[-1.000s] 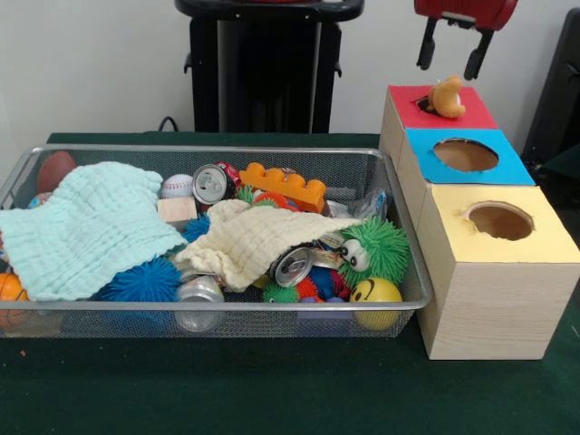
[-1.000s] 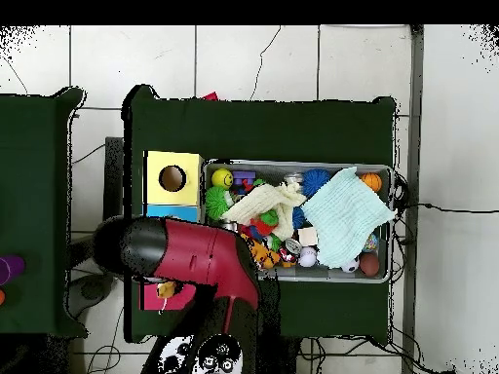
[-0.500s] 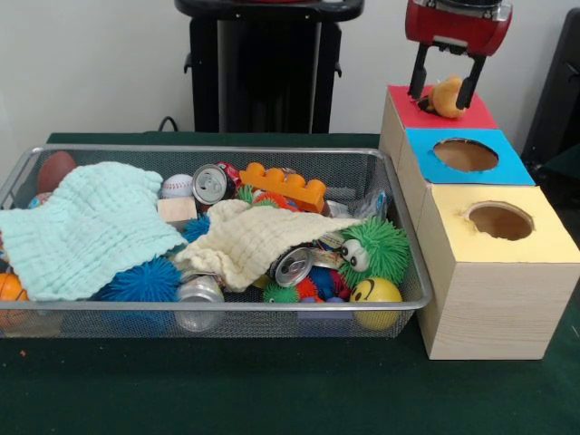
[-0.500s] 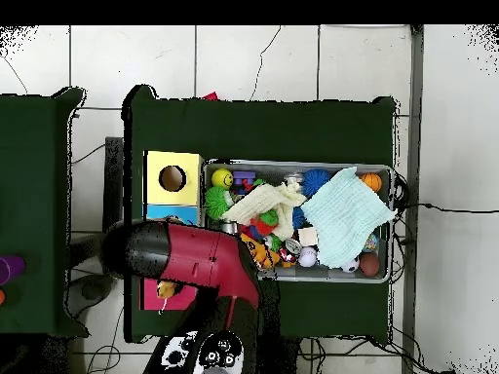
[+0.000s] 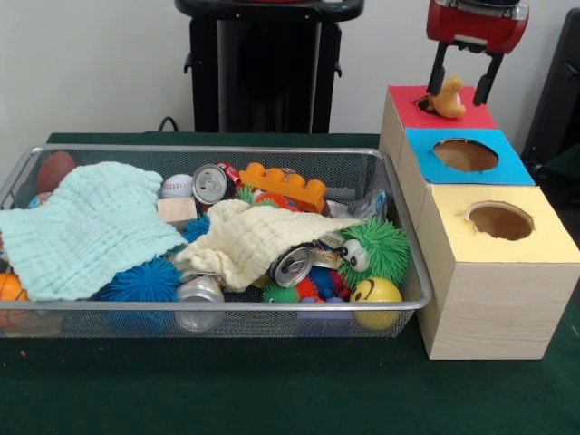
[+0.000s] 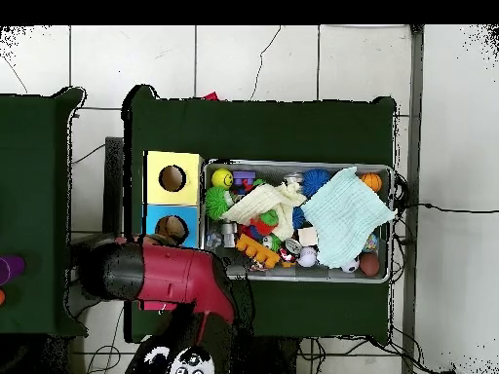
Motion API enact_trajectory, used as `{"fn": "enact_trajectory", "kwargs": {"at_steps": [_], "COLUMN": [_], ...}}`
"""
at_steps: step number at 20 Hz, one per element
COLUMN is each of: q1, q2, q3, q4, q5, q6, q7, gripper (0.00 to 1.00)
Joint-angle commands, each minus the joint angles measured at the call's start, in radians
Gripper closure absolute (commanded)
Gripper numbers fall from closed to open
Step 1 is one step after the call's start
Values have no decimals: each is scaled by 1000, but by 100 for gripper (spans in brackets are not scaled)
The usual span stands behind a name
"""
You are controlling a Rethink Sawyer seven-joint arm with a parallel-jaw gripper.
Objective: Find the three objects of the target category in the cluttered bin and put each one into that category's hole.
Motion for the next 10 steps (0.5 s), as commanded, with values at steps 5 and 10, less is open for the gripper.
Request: {"fn": "enact_trajectory", "kwargs": {"at_steps": [5, 10], "q1": [-2, -27], "q2": [36, 35], "q3": [61, 84], "q4": [145, 166], "q5": [44, 56], "q6": [-169, -194], "q7": [242, 224], "gripper": [0, 0]}}
